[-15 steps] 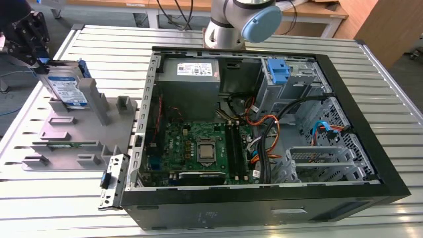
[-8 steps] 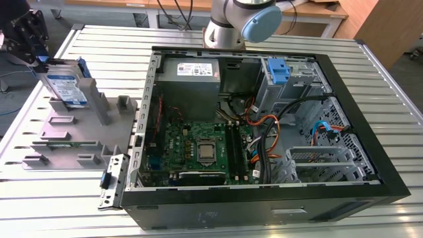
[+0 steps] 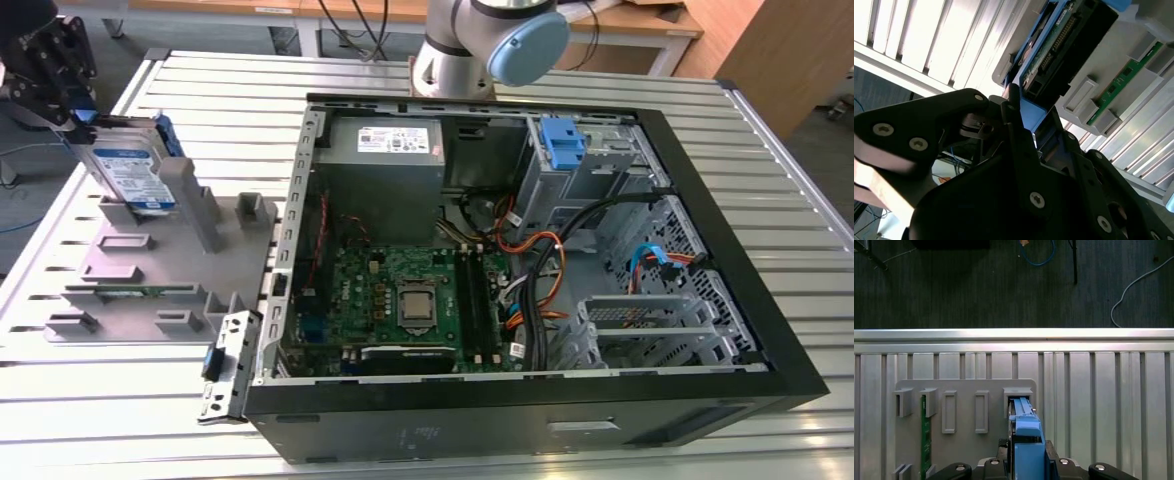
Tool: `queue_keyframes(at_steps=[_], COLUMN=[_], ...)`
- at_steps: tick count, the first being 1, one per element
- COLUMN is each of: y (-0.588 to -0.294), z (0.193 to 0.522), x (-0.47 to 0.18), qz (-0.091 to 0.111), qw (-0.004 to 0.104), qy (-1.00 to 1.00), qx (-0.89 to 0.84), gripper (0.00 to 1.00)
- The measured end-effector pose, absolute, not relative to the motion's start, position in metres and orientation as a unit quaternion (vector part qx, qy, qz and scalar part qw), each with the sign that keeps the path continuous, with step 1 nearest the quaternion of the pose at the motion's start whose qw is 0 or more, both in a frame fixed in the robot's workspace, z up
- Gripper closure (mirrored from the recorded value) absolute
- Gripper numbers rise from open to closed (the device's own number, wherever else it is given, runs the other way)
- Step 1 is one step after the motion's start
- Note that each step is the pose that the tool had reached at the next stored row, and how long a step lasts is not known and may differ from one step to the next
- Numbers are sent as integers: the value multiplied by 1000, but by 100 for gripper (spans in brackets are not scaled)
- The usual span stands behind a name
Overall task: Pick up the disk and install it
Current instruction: 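Pick up the disk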
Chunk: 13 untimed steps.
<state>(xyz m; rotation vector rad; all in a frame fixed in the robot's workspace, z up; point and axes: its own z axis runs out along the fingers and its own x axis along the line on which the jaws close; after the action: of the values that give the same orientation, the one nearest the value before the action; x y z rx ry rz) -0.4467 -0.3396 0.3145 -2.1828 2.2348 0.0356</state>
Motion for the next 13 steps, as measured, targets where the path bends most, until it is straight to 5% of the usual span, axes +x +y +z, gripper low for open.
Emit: queue_keyframes(at_steps=[13], y=[-340], z=[322], x=[-447], qz=[11], qw=[9], qy=[715], qx=[-699], gripper=[64])
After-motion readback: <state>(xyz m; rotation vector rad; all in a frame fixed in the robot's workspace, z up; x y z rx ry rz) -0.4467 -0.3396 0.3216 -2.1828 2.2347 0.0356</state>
